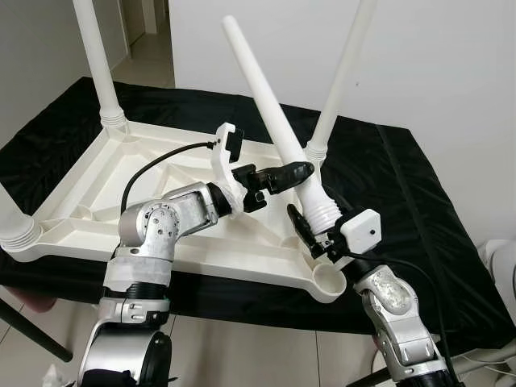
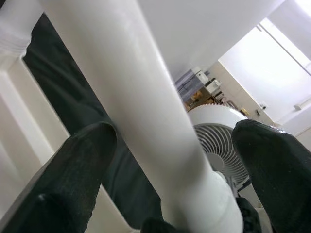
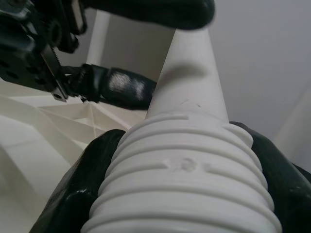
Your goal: Building children table
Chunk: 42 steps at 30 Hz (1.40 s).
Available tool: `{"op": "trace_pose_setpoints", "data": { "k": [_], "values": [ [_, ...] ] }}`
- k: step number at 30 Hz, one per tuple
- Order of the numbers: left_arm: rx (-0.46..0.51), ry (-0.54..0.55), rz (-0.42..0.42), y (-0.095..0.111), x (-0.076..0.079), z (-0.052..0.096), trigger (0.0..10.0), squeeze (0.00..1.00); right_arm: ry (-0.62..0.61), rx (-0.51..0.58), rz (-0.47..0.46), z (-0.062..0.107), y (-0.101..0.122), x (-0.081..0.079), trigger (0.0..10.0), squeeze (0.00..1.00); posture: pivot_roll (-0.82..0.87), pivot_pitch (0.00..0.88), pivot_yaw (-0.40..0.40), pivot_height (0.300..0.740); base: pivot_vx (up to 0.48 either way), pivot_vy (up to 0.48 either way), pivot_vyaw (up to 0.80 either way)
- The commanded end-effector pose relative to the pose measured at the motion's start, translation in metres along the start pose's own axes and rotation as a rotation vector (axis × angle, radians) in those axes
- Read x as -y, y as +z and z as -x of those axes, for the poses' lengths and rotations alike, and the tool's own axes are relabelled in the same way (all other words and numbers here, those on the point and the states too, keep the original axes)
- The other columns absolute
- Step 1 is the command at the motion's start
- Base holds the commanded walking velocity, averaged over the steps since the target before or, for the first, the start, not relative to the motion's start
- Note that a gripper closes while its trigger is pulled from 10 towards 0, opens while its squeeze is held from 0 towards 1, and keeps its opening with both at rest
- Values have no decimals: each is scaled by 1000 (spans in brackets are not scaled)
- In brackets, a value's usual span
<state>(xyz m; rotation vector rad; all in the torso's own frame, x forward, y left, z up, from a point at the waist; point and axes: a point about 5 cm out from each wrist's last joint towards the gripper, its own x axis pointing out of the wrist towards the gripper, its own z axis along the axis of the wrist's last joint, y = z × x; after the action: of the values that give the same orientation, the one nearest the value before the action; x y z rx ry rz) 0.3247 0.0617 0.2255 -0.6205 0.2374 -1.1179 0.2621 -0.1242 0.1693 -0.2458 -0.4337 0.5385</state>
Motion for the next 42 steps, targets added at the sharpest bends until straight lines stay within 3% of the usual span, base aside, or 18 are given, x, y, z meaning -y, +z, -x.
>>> {"op": "trace_pose_setpoints", "data": {
  "k": [1, 9, 12, 24, 28, 29, 30, 31, 41, 42],
  "values": [
    [-32, -3, 7, -1, 2, -6, 10000, 0, 24, 5, 8, 1, 2, -3, 10000, 0, -73, 11, -71, 740, 0, 0, 0],
    [-72, 124, 52, -3, -18, -15, 10000, 0, 60, -9, 13, 4, 1, -11, 10000, 0, -79, 14, -68, 740, 0, 0, 0],
    [-71, 169, 81, 8, -27, -13, 10000, 0, 75, -27, 13, 9, -1, -13, 10000, 0, -78, 15, -67, 740, 0, 0, 0],
    [-12, 259, 126, 42, -43, -8, 10000, 0, 102, -75, 16, 25, -6, -20, 10000, 0, -82, 9, -61, 740, 0, 0, 0],
    [-11, 248, 134, 42, -42, -9, 10000, 0, 110, -77, 23, 24, -6, -20, 10000, 0, -86, 8, -56, 740, 0, 0, 0],
    [-11, 243, 138, 41, -42, -10, 8078, 0, 111, -77, 26, 24, -6, -20, 10000, 0, -86, 7, -56, 740, 0, 0, 0],
    [-11, 243, 138, 41, -42, -10, 8078, 0, 111, -77, 26, 24, -6, -20, 10000, 0, -86, 7, -56, 740, 0, 0, 0],
    [-11, 238, 144, 41, -42, -12, 0, 0, 112, -78, 29, 24, -6, -19, 10000, 0, -87, 5, -55, 740, 0, 0, 0],
    [16, 187, 187, 45, -40, -16, 0, 0, 132, -76, 38, 22, -7, -18, 10000, 0, -85, 0, -58, 740, 0, 0, 0],
    [17, 183, 196, 45, -39, -17, 0, 0, 134, -79, 22, 21, -7, -17, 10000, 1000, -83, 0, -60, 740, 0, 0, 0]
  ]
}}
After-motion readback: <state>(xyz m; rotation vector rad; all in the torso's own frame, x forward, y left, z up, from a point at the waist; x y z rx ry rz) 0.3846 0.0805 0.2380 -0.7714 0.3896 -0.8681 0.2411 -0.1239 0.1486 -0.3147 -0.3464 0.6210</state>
